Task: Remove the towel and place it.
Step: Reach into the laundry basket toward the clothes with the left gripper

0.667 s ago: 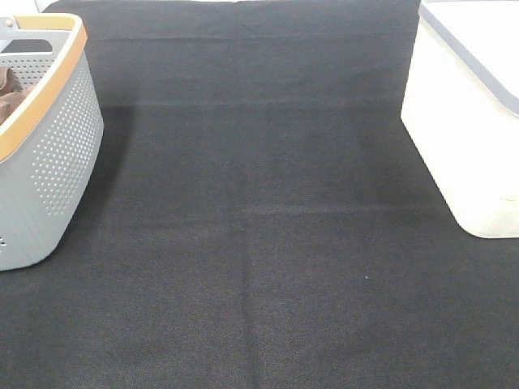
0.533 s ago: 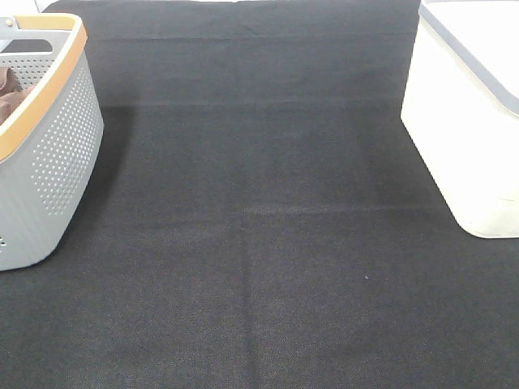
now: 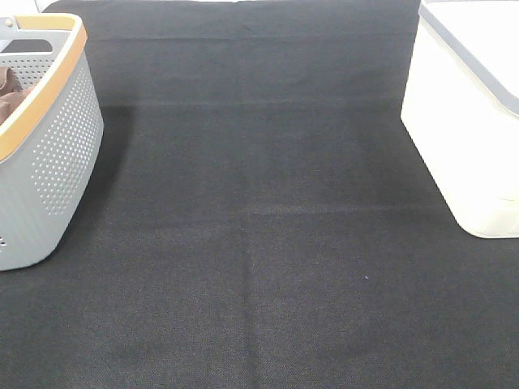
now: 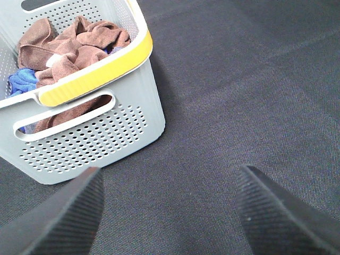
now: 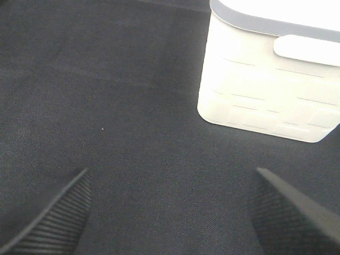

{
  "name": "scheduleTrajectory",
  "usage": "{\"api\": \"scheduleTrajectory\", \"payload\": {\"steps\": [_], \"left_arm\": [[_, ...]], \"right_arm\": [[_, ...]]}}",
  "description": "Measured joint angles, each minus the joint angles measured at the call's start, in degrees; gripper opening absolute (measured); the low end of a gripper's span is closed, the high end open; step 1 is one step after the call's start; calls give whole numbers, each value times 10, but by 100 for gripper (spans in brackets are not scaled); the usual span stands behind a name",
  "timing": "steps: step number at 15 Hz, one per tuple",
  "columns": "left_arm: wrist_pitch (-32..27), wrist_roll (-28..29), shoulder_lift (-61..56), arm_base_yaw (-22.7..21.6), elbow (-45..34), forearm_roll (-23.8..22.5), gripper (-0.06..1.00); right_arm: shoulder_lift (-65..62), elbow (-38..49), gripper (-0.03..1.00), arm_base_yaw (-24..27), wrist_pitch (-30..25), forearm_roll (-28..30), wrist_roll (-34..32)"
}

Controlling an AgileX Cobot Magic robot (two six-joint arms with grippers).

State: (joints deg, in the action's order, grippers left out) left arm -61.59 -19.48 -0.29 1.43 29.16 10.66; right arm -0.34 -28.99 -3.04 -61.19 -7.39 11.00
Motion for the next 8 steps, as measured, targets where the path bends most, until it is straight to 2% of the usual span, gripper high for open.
{"api": "scheduleTrajectory", "payload": {"steps": [8], "left_arm": [[0, 0, 0, 0, 0, 0, 68]], "right_arm": [[0, 0, 77, 0, 0, 0, 0]]}}
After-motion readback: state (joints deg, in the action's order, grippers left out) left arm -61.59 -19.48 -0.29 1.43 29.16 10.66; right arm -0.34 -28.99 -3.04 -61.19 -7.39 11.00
